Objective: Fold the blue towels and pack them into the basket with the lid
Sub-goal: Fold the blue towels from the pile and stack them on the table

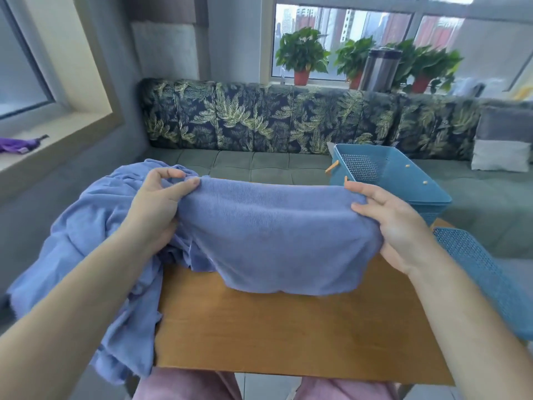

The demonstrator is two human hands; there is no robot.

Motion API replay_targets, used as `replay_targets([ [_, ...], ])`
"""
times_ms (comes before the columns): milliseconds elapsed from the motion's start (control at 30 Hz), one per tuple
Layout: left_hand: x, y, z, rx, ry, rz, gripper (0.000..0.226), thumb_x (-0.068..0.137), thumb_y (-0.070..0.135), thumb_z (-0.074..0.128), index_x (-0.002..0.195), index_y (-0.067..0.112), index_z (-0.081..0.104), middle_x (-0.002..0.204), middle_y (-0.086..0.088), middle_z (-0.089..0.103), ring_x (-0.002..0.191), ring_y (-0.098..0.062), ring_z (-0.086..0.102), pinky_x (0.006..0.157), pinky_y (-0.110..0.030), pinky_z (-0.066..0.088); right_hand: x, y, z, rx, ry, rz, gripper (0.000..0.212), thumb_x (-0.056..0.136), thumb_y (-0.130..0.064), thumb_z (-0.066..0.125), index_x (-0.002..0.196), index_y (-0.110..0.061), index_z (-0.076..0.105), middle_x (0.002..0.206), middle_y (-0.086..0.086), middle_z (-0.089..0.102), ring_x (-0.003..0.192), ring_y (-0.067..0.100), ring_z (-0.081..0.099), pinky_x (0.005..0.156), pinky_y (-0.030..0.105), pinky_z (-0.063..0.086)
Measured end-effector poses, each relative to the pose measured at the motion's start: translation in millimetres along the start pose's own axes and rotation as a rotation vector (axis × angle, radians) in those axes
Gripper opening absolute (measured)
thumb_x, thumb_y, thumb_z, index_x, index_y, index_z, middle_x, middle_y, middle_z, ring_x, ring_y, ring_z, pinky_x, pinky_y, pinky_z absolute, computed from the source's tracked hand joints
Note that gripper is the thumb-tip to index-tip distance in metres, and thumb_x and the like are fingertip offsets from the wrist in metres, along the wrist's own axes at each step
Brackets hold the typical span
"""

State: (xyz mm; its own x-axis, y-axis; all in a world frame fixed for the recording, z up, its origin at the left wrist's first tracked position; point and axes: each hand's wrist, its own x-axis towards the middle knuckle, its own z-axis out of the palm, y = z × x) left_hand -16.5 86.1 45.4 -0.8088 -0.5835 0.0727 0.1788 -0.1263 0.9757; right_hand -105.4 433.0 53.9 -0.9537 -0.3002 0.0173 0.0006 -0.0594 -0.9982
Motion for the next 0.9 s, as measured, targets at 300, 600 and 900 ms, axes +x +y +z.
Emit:
replay_targets([
  [300,46,52,33,-0.01,-0.076,-0.101,0.022,0.083,0.007,0.076,0.099,0.017,0.064,0.084,0.0,0.064,0.068,-0.012,0.058,0.054,-0.023,0.045,39,-55,-6,0.01,0.104,-0.129,0.021,0.092,-0.005,0.064,0.1,-0.017,0.078,0.101,0.001,0.076,0.095,0.019,0.065,0.084,0.032,0.046],
  [600,127,70,68,0.082,-0.025,-0.163,0.016,0.09,0.007,0.069,0.095,0.022,0.067,0.079,0.003,0.061,0.065,-0.011,0.051,0.057,-0.023,0.04,111,-65,18,-0.142,0.207,-0.075,0.033,0.084,-0.005,0.064,0.101,-0.029,0.078,0.101,-0.003,0.07,0.08,0.014,0.054,0.065,0.026,0.041],
  [900,107,63,57,0.327,-0.025,0.183,0.014,0.086,0.018,0.076,0.085,0.026,0.065,0.077,0.005,0.064,0.066,-0.011,0.051,0.063,-0.028,0.039,95,-67,18,-0.22,0.339,-0.245,0.014,0.091,-0.025,0.07,0.103,-0.03,0.069,0.085,-0.007,0.065,0.066,0.004,0.058,0.06,0.02,0.041],
])
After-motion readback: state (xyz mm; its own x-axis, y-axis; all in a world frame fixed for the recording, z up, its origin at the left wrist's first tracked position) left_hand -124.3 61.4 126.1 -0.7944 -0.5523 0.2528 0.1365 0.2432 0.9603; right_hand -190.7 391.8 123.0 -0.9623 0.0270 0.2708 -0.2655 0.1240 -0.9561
